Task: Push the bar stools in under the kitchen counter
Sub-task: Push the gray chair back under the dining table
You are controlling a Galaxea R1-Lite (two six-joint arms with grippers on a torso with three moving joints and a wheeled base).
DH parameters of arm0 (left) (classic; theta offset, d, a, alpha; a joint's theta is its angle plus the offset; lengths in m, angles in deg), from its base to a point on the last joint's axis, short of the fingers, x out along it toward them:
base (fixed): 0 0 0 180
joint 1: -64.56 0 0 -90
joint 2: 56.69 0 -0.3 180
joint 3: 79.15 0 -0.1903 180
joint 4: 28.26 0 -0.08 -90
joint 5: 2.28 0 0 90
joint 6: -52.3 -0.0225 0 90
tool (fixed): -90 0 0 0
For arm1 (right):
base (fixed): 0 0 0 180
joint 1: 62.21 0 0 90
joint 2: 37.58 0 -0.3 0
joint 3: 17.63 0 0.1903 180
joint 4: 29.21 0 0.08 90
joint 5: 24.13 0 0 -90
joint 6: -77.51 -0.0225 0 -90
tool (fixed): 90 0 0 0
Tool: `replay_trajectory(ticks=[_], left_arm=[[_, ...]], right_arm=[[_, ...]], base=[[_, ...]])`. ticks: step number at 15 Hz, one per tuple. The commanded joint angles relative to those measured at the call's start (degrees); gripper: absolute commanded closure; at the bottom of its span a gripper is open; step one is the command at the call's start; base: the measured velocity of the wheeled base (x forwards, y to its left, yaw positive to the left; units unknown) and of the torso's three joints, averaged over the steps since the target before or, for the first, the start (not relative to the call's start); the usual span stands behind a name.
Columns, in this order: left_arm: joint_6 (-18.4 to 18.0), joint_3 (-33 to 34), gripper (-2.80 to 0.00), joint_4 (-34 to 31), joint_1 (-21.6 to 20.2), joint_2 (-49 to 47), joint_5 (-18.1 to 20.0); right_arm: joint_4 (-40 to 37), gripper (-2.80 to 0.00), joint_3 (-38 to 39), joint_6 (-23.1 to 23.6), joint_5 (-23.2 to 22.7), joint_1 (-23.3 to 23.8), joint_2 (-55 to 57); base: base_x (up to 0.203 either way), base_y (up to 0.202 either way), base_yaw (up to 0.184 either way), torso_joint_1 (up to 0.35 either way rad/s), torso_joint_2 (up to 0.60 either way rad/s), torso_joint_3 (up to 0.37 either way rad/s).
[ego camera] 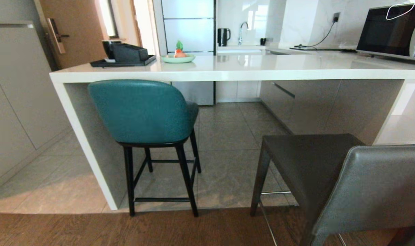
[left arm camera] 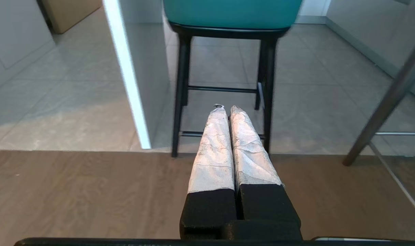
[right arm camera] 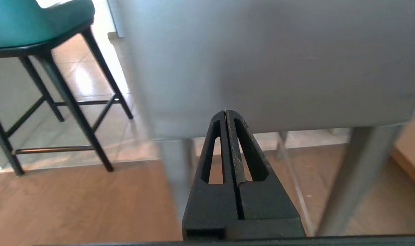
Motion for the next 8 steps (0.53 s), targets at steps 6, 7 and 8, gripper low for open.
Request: replay_trajectory(ticks=[6, 7, 8], left_arm=[[0.01, 0.0, 0.0, -0.04, -0.05, -0.09, 0.0], [0.01, 0.0, 0.0, 0.03, -0.04, -0.09, 0.0], [0.01, 0.0, 0.0, -0.03, -0.06, -0.09, 0.0]], right_arm=[[0.02, 0.0, 0.18, -0.02, -0.09, -0.02, 0.08], [0.02, 0.0, 0.18, -0.02, -0.01, -0.02, 0.0], [0.02, 0.0, 0.18, -0.02, -0.01, -0.02, 0.04]], base=[[0.0, -0.196, 0.002, 0.001, 0.0, 0.002], [0.0, -0.197, 0.005, 0.002, 0.0, 0.002], [0.0, -0.191, -0.002, 0.0, 0.01, 0.002]])
